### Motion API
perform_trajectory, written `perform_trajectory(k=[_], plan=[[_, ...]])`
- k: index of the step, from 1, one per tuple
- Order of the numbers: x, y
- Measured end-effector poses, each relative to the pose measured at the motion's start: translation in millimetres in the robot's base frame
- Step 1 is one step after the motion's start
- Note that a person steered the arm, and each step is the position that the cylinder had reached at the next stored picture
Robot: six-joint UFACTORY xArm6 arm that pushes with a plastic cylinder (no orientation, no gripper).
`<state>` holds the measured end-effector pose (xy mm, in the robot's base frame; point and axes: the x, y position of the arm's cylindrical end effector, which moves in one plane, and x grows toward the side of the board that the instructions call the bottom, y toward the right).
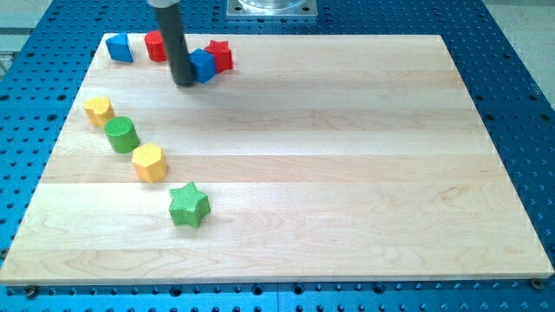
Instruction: Place the blue cube to the center of the board
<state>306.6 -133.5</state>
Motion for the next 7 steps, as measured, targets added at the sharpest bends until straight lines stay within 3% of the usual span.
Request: perform_trajectory(k=[1,2,3,5,7], plan=[[-9,-48],[-46,-7],[-27,48],[65,125],[96,129]])
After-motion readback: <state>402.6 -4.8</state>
